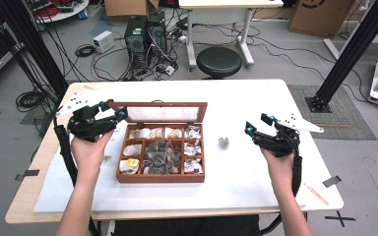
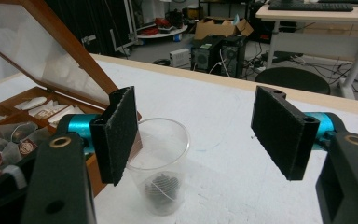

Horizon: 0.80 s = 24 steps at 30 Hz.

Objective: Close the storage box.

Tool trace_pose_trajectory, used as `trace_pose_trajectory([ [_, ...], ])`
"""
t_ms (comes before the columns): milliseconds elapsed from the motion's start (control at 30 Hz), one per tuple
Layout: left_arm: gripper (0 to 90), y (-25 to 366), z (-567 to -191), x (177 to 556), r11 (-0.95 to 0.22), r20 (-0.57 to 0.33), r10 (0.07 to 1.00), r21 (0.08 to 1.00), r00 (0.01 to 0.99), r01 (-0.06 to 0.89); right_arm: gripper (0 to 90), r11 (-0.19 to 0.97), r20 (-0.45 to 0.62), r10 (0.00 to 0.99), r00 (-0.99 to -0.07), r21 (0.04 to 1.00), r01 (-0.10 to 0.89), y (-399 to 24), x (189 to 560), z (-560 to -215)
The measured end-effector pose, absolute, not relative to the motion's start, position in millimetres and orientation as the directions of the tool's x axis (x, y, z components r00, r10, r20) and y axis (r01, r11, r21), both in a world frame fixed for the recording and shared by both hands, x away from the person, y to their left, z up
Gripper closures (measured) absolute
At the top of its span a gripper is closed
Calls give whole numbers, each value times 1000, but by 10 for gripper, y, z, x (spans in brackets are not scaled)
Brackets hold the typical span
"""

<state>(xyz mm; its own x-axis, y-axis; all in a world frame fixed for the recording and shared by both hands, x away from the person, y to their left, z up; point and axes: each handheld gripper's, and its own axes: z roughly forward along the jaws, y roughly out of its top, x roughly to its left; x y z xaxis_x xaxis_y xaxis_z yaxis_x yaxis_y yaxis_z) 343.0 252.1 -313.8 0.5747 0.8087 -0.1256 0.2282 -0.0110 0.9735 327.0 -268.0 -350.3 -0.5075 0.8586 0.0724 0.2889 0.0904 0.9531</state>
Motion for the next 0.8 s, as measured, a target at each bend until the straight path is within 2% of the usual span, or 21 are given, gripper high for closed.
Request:
trace_pose_trajectory([
  [800,349,2494,-3151,3285,-46,-97,827,970,554,238,322,93,56,854,-517,962,258,-2657,3229,-3427],
])
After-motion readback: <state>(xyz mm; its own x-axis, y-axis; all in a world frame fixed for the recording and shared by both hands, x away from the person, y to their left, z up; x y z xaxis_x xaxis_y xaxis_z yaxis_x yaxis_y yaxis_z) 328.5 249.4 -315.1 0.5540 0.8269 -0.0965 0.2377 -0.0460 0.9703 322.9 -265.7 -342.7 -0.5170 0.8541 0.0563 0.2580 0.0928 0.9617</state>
